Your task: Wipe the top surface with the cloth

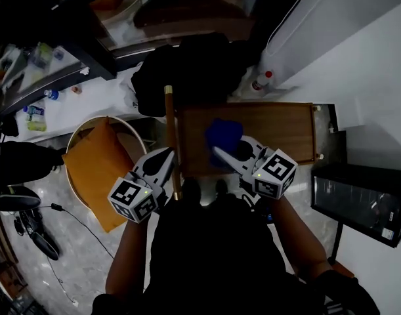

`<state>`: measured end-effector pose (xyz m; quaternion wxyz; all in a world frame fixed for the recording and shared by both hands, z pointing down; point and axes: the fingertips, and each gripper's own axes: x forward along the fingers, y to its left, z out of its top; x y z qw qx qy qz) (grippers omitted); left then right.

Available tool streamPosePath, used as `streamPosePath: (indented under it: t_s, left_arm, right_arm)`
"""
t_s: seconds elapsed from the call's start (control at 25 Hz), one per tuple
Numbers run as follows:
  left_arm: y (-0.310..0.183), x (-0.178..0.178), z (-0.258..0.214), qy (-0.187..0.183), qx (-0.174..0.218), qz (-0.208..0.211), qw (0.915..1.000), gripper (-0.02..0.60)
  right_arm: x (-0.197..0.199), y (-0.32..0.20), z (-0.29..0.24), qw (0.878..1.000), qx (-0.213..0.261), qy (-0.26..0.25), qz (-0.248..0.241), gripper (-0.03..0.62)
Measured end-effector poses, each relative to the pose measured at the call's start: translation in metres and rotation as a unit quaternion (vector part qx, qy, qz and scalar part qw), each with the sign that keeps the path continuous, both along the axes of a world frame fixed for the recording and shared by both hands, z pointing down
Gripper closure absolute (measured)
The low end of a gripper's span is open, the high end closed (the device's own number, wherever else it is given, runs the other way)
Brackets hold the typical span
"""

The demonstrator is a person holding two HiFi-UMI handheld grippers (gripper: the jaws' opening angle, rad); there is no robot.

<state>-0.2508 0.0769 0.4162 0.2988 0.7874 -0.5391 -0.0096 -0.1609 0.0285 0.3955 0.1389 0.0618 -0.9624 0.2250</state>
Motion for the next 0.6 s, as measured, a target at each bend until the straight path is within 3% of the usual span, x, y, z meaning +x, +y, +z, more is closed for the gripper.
streamPosePath:
  t_s: [0.28, 0.44, 0.6]
  left_arm:
    - [-0.018, -0.008, 0.028, 0.034, -0.047, 0.022, 0.9981, 0.571]
    - [-0.026, -0.016, 0.051, 0.012, -0.081, 0.002, 0.9967, 0.571]
    - [-0.036, -0.025, 0.068, -0.008, -0.109, -0.018, 0.9938, 0.571]
  right_arm:
    - [-0.031, -0.029, 0.06, 0.998, -0.034, 0.051, 0.028, 0.517]
    - [-0.043, -0.039, 0.101, 0.994, -0.082, 0.069, 0.021, 0.517]
    - [-0.069, -0.051, 0.142, 0.991, -0.096, 0.088, -0.007, 0.519]
